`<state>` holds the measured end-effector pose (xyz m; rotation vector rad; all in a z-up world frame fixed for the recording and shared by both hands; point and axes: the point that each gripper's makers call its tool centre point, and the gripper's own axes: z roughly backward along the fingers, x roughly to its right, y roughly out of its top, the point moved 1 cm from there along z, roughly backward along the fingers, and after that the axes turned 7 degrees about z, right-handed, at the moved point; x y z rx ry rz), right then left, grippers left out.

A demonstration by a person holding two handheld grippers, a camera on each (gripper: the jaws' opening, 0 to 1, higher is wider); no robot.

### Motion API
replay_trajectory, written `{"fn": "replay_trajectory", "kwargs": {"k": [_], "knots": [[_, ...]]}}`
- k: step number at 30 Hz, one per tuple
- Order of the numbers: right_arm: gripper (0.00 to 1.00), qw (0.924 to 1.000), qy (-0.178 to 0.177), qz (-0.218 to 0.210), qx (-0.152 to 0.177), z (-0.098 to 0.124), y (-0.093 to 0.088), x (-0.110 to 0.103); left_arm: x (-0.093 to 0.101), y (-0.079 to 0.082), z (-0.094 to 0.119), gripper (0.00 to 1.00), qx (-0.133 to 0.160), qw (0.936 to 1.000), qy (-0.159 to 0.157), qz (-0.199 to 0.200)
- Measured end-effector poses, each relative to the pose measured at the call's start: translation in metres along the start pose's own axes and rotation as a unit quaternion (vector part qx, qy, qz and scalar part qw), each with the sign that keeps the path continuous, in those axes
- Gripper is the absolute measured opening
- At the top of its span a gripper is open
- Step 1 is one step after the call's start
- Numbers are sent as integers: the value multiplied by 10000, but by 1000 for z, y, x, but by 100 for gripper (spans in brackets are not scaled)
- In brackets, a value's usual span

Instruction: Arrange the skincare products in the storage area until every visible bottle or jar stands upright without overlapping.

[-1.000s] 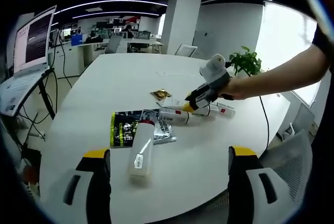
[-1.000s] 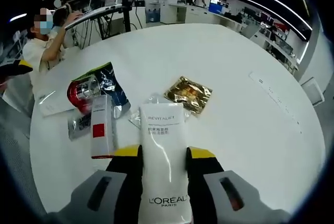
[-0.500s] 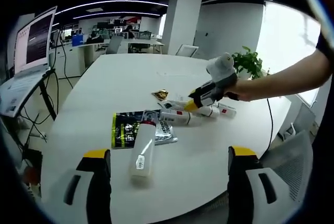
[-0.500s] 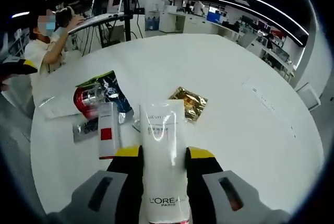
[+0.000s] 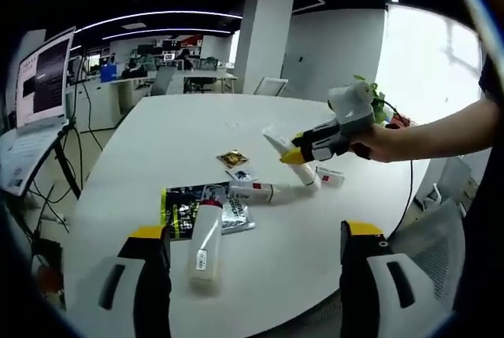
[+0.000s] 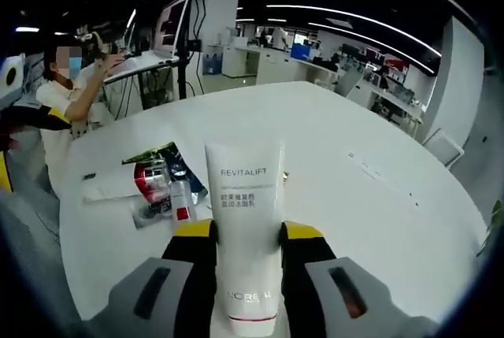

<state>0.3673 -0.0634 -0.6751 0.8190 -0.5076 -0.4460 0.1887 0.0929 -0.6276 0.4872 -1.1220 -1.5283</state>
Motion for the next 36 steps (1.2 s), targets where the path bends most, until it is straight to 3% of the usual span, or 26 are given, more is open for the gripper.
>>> {"fn": "replay_trajectory", "kwargs": {"k": [11,24,36], "knots": [[30,9992,-228,-21,316,37,18,-10,24,21,5,83,202,9992,-290,-177],[30,9967,-473,53,659,95,33,-40,70,46,-2,82,441,9943,-968,-108],[30,9947,-635,-11,807,133,27,-69,114,43,-15,73,287,9879,-1498,-277]]}}
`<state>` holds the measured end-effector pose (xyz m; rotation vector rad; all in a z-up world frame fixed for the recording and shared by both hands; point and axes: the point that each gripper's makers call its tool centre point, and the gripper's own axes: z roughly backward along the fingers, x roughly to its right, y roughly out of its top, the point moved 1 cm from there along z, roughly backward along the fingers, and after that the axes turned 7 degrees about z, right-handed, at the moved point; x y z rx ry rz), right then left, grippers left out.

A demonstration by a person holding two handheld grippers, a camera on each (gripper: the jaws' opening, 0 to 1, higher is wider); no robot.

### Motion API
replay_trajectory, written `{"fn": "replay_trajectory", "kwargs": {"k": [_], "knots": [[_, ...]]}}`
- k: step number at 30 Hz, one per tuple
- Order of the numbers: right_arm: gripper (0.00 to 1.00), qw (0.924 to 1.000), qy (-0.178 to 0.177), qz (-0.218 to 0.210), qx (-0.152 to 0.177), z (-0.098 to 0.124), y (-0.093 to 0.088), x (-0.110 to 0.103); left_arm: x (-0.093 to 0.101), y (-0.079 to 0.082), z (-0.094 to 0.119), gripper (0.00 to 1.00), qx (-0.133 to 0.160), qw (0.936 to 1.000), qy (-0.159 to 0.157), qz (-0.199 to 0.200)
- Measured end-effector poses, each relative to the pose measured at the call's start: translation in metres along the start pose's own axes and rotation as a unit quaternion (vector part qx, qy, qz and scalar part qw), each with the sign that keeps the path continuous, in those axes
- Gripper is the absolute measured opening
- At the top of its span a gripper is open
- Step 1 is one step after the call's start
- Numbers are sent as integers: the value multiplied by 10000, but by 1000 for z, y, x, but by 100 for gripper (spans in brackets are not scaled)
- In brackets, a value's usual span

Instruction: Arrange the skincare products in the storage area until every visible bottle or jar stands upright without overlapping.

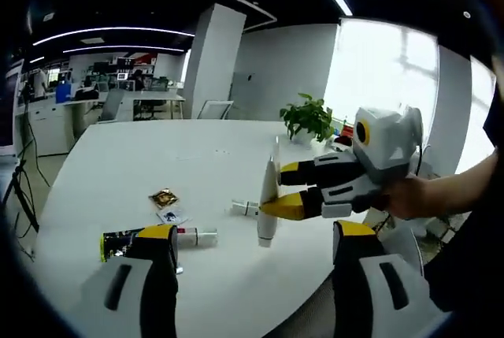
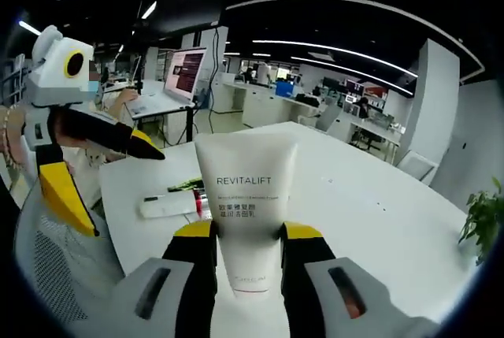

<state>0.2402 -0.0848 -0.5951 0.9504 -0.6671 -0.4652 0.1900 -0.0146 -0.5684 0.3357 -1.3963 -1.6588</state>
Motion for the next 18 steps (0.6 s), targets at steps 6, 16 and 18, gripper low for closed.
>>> {"fn": "replay_trajectory", "kwargs": {"k": [6,16,18], "knots": [[30,10000,-34,62,-61,12,-6,-12,12,9,-10,69,115,9994,-267,174],[30,10000,-48,53,53,22,-1,-27,37,12,-35,40,85,9980,-614,140],[30,10000,-31,16,78,25,-2,-29,38,10,-38,34,49,9978,-655,102]]}}
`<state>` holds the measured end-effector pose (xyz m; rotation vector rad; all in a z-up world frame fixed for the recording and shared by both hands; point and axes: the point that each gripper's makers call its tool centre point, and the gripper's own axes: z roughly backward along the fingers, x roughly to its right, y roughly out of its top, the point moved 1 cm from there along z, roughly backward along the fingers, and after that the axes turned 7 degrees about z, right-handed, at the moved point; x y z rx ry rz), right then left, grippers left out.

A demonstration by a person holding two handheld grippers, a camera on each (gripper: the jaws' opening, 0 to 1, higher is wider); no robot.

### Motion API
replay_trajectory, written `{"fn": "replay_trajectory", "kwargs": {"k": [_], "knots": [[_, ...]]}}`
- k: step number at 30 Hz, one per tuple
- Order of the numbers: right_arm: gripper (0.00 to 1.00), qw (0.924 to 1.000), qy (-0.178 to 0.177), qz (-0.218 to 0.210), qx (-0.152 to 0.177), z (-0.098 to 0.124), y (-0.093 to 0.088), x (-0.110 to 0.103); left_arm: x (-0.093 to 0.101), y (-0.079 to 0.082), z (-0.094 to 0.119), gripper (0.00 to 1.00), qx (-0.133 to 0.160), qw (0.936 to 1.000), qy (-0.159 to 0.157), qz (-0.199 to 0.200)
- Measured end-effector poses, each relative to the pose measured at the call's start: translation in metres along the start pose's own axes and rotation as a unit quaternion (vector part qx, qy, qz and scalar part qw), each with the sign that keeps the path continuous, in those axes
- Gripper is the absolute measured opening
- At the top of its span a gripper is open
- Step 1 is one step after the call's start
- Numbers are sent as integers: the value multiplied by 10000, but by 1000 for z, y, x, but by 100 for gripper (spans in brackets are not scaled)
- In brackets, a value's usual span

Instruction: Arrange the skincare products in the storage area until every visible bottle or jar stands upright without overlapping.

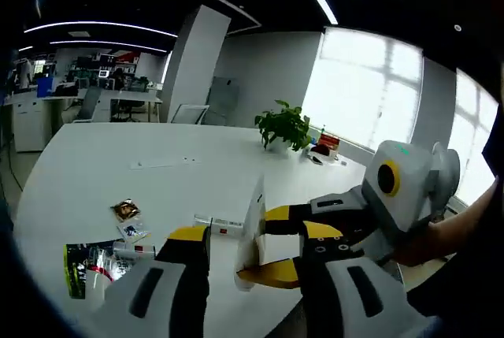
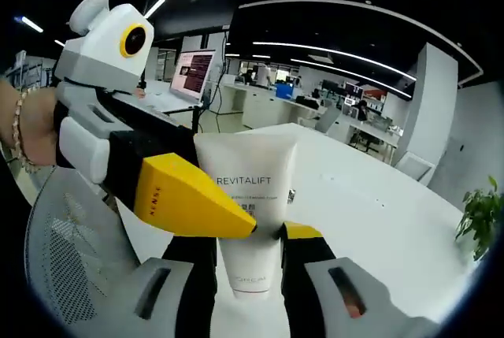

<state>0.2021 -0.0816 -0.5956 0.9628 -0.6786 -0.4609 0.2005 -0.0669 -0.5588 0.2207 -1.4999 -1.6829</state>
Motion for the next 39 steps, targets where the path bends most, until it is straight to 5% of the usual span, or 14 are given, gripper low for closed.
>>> {"fn": "replay_trajectory", "kwargs": {"k": [10,17,22,25,31,34,39], "knots": [[30,10000,-13,35,11,8,-2,0,9,-13,-8,9,-365,9977,-64,-562],[31,10000,2,66,31,15,-4,5,12,-11,-15,7,-530,9963,-266,-630],[32,9984,155,-235,485,23,4,13,21,1,-18,6,-600,9944,-518,-694],[31,9973,365,26,639,31,6,16,27,11,-19,5,-626,9903,-713,-1012],[32,9898,1059,-139,943,37,6,20,42,24,-25,5,-732,9805,-1292,-1284],[36,9881,1252,-140,883,33,-5,31,53,24,-28,5,-831,9703,-1640,-1570],[32,9686,2120,-485,1207,40,-5,23,70,16,-29,5,-935,9464,-2442,-1898]]}}
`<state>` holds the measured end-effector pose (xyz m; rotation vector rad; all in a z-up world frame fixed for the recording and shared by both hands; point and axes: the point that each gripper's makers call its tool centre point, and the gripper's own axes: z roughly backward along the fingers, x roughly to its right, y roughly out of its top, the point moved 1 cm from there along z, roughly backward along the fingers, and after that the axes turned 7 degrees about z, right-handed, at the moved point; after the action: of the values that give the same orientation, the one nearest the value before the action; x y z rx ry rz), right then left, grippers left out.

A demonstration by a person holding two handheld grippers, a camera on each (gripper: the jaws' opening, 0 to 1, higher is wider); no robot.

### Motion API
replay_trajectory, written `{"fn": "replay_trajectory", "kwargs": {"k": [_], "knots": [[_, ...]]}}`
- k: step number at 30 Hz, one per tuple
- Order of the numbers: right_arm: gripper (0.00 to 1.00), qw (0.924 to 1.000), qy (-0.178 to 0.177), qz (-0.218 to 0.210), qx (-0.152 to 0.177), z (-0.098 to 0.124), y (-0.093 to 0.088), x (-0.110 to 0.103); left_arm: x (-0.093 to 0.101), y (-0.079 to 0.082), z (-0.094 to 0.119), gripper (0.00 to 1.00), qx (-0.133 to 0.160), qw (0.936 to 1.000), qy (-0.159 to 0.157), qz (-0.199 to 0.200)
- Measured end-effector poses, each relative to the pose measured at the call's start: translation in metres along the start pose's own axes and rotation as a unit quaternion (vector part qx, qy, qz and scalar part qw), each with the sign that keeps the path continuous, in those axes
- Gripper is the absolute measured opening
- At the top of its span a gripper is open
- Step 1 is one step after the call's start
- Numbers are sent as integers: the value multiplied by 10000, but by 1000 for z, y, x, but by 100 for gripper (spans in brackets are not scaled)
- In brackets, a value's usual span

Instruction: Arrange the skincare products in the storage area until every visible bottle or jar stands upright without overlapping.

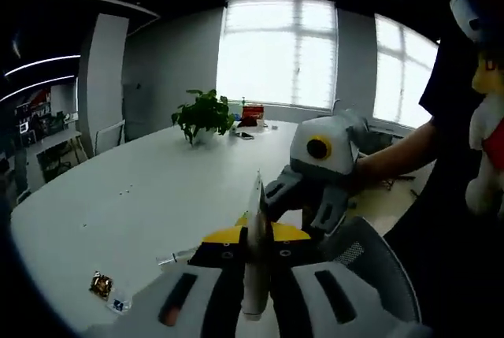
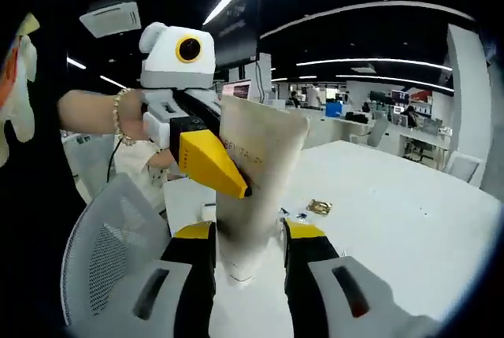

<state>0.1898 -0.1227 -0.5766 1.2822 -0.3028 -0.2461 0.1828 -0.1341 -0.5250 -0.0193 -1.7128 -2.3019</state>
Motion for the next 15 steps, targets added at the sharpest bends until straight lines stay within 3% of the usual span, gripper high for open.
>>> {"fn": "replay_trajectory", "kwargs": {"k": [3,6,15], "knots": [[31,9993,333,-28,-148,1,-10,-3,3,-3,-5,5,76,9995,-267,-154],[23,9984,456,229,-263,1,-15,-4,1,-11,-13,5,19,9993,-361,-128],[21,9964,260,285,-755,-14,-49,12,-18,-39,-28,6,-257,9988,-402,119]]}}
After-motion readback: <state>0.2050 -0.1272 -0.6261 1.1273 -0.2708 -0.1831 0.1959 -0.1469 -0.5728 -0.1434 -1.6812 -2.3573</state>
